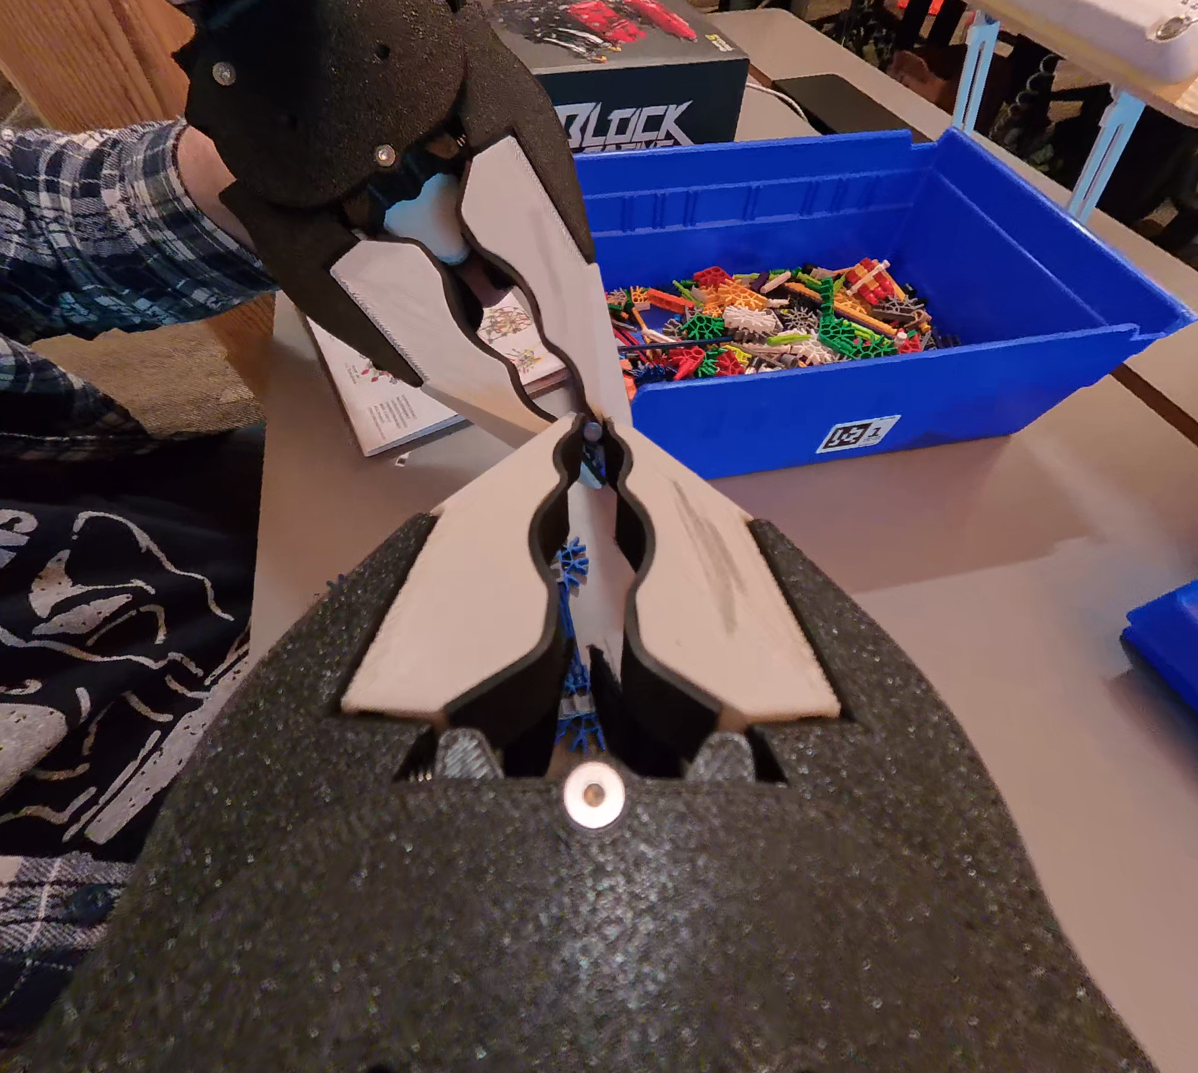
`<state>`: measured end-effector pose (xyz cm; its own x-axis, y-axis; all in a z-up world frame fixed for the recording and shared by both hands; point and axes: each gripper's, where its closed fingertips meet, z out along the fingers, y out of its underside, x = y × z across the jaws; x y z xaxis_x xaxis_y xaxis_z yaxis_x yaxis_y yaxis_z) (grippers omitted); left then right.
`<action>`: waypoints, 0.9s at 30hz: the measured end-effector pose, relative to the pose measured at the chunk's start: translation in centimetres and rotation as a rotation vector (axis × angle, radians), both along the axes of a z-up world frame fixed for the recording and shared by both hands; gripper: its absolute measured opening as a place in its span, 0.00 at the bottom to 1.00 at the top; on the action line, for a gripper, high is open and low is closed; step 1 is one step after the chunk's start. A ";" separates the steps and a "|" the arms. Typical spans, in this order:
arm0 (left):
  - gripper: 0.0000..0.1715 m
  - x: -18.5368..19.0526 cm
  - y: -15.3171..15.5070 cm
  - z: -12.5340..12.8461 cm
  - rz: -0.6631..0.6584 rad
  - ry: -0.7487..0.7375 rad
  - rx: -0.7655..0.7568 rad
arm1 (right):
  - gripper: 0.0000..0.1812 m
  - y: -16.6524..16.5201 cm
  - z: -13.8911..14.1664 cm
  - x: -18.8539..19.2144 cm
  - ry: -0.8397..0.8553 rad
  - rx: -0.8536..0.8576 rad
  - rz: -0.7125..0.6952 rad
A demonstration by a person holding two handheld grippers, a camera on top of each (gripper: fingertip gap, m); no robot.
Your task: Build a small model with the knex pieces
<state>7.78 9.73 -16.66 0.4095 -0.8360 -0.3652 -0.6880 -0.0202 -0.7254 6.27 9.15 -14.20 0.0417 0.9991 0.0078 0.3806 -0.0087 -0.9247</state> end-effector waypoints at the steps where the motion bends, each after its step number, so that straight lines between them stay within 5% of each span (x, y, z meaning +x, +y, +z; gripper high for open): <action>1: 0.04 0.0 -0.1 0.0 0.003 0.001 0.004 | 0.02 -0.1 0.1 0.1 -0.001 0.004 0.002; 14: 0.15 0.7 -3.3 0.8 0.056 -0.103 -0.021 | 0.02 -0.3 -0.2 3.6 -0.107 0.066 -0.066; 20: 0.18 1.1 -5.5 -1.6 0.074 -0.059 -0.068 | 0.02 -1.2 -1.9 4.7 -0.192 0.072 -0.048; 27: 0.19 -0.4 -10.9 -6.0 -0.014 -0.090 -0.297 | 0.03 -5.0 -3.8 3.5 -0.226 0.072 0.089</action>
<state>7.36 -1.12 -22.62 0.4171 -0.9064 -0.0669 -0.6230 -0.2315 -0.7472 9.72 4.14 -17.96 -0.0577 0.9953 0.0777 0.5738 0.0968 -0.8132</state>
